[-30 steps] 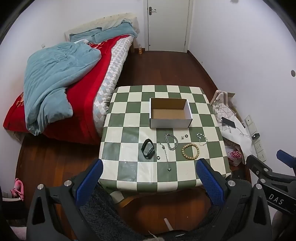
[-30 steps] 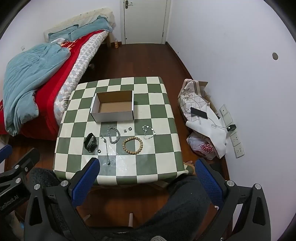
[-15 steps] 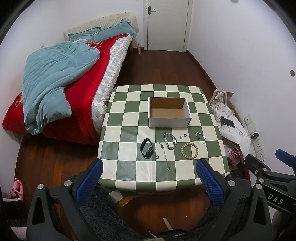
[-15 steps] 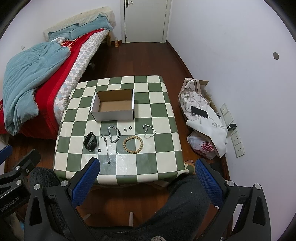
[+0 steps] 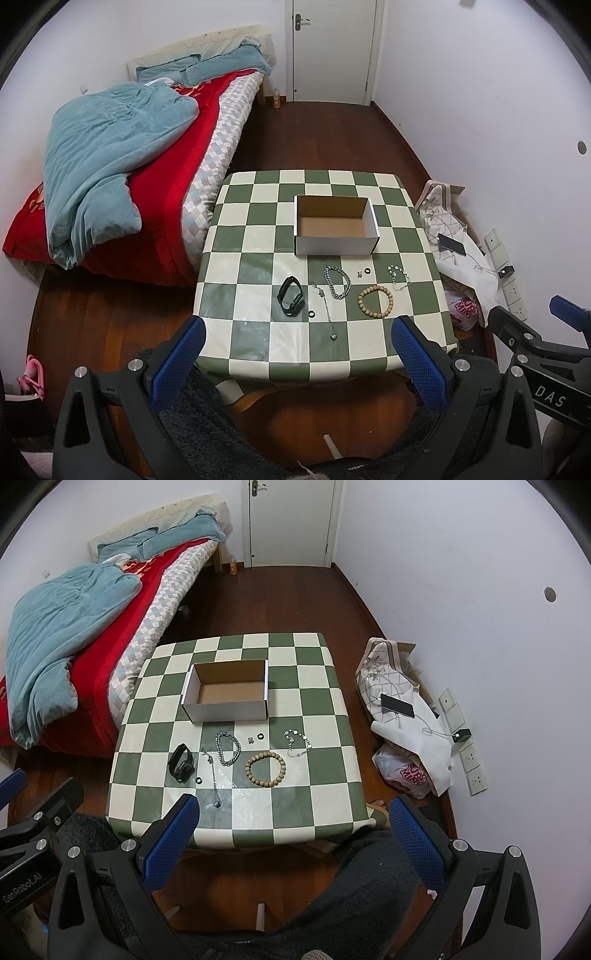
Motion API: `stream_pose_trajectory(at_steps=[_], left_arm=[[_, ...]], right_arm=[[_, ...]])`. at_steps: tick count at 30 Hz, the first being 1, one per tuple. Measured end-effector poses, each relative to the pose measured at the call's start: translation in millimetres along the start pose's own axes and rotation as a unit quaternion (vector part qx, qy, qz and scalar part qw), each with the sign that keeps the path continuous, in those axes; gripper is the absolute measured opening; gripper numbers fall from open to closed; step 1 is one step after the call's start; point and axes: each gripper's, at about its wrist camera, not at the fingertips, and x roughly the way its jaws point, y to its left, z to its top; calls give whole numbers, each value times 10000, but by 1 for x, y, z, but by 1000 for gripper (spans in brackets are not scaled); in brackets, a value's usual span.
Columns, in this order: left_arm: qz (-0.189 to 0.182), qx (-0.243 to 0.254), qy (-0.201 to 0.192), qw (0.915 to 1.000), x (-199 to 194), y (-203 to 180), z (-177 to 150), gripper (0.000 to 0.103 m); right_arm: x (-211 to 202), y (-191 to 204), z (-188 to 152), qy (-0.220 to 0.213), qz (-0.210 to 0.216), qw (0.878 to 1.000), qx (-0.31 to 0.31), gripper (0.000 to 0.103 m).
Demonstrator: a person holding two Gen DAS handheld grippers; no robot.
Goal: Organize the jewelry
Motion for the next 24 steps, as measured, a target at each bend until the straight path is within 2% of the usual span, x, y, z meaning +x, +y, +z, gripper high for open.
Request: stream_pose_trajectory(at_steps=[17,24], left_arm=[[-68,-46,-45,10000,-8,-9,10,102],[-78,-37,-57,9999,-9,1,6,102]], right_arm=[[-13,-2,8,-65,-20,10000,-25,103],[-14,-2,8,-72,-21,10000,-27,103]])
